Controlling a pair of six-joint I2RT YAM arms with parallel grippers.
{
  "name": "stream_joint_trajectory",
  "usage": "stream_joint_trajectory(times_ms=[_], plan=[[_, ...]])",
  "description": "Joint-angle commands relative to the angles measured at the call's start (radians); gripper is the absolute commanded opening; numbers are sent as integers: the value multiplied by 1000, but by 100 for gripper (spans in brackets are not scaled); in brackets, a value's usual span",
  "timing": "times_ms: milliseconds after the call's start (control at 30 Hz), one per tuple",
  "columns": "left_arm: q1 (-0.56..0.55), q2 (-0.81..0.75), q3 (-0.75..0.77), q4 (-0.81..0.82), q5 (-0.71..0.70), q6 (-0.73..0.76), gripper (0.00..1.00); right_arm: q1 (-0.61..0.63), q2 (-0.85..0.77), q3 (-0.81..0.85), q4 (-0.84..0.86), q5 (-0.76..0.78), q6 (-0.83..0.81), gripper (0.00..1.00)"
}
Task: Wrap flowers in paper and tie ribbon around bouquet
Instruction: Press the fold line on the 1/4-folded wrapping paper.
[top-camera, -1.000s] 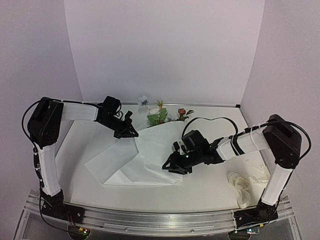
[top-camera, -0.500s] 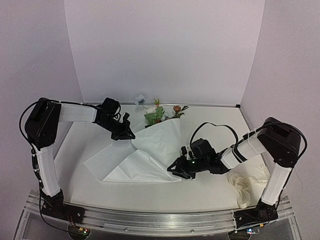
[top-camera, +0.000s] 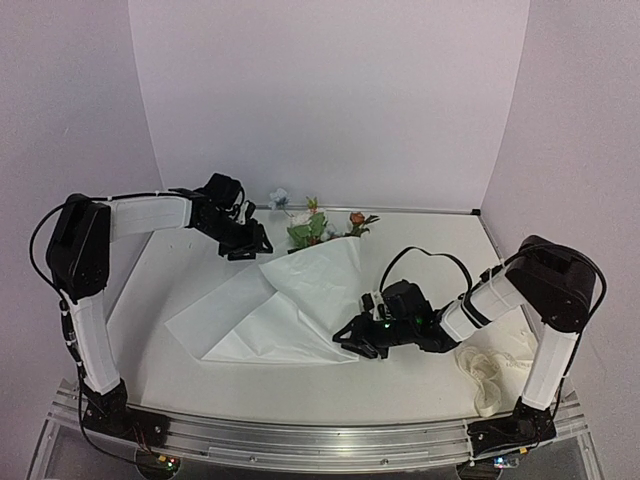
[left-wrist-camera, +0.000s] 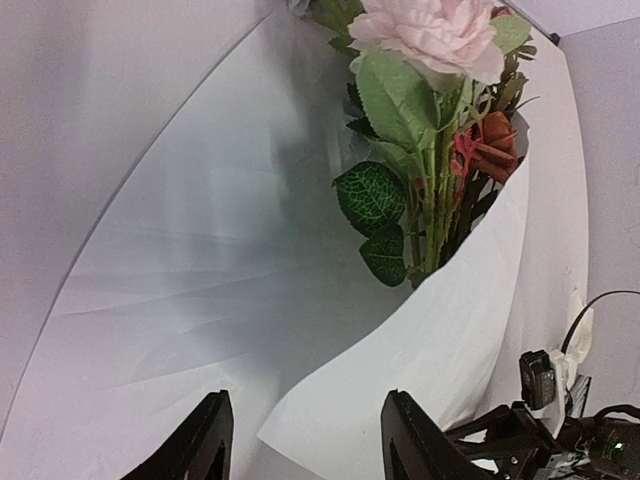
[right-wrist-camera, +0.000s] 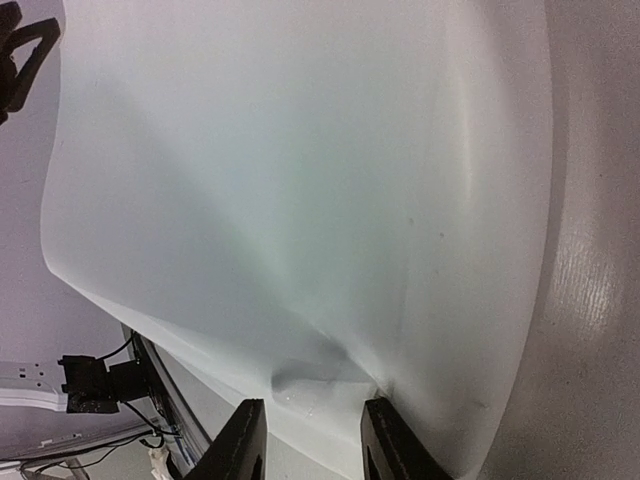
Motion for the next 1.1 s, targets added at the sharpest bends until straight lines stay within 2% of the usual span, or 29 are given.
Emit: stream_joint_trajectory(times_ms=[0,133,267,400,567,733,867,1067], plan=[[-93,-119,103,-86,-162,17,58,4,38,-3,-39,-11,13,35],[-204,-123,152,-109,-177,-17,57,6,23,-15,-45,-8,8,35],[-277,-102,87,13,-43,-104,48,11,17,-15,-55,-4,4,34],[-331,-52,13,94,-1,-167,42,19,12,-11,-69,-1,0,34],[-349,-70,-182,255,52,-262,41,40,1,-15,-91,27,-8,34],[-361,-83,-323,342,71,-299,40,57,-5,-18,-95,63,4,34],[-361,-92,-398,338,49,-290,38,71,-22,-20,-97,86,7,34],[-359,-47,-423,282,-3,-253,32,70,-38,6,-105,97,22,37]])
